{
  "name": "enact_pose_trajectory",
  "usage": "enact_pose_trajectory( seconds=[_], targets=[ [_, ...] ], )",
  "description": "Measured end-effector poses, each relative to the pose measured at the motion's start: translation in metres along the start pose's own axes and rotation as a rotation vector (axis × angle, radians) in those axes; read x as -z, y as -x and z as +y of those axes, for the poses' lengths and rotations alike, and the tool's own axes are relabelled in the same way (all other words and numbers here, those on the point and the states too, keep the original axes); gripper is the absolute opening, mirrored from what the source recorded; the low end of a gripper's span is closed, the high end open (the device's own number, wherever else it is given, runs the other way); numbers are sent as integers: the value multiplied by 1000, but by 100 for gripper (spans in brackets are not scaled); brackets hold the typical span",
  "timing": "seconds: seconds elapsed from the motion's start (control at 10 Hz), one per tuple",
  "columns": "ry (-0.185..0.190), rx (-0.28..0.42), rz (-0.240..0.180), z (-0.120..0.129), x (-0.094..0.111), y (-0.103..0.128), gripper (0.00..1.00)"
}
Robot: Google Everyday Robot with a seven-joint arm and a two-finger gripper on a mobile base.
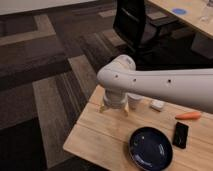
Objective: Drag the ceramic bowl in a circle
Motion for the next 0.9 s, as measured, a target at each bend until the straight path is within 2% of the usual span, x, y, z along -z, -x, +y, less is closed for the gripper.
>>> enact_pose_trajectory(
  seconds=[0.4, 0.7, 0.9],
  targets=[
    [-4, -11, 4, -4, -2, -2, 65],
    [27, -122, -7, -49, -17, -3, 65],
    [35, -196, 4, -88, -37, -13, 65]
  ],
)
